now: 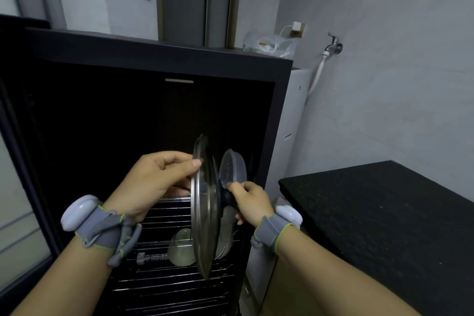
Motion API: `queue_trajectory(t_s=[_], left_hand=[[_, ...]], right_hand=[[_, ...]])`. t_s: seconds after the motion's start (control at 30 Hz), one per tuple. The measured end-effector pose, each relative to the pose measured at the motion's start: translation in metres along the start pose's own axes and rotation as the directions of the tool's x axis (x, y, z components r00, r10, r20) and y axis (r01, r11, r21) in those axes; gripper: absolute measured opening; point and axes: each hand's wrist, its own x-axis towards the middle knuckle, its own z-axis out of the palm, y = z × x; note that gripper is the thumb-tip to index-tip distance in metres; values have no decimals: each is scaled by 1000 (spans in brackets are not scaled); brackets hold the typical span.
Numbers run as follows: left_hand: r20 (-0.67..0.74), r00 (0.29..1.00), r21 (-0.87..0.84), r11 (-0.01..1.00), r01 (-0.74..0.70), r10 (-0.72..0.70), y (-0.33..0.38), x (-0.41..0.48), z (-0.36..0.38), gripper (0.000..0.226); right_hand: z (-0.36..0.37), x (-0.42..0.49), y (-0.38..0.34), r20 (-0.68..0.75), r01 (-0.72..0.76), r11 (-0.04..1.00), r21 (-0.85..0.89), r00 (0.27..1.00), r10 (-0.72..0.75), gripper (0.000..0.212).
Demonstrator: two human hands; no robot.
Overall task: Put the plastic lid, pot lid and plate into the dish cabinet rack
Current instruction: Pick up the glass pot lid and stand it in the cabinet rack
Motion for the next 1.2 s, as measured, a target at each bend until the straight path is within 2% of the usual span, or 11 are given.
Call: queue_trajectory(t_s=[0.1, 0.2, 0.3, 0.4, 0.57, 0.83, 1.0, 1.1, 1.2], left_hand=[[18, 998, 5, 998, 63, -64, -8, 8, -10, 25], [28, 988, -39, 987, 154, -153, -18, 16, -20, 26], [-29, 983, -61, 982, 179, -181, -28, 24, -23, 27], [-99, 983, -92, 985, 149, -158, -33, 33, -22, 22], [-174, 975, -59, 990, 127, -135, -40, 54, -23, 20], [-165, 959, -34, 974, 226, -229, -71, 94, -11, 21], [-159, 951, -53, 964, 262, -267, -88, 113, 0, 20], [-172, 948, -48, 963, 264, -268, -98, 123, 6, 20], [-182, 945, -5, 961, 277, -273, -108, 134, 8, 11]], right_hand=[[11, 17, 3, -29, -11, 999, -32, 1000, 10, 34], [22, 32, 5, -35, -65, 998, 15, 997, 65, 34], [28, 45, 4, -9, -112, 992, 64, 994, 113, 33], [31, 56, -1, 55, -139, 979, 147, 990, 132, 36], [29, 67, -5, 255, -259, 927, 271, 948, 190, 36], [5, 69, -2, 264, -289, 895, 339, 943, 205, 8], [-9, 64, -9, 307, -189, 958, 214, 944, 118, 5], [-16, 63, -14, 341, -171, 962, 211, 936, 91, 10], [-17, 62, -17, 361, -189, 956, 222, 927, 100, 11]])
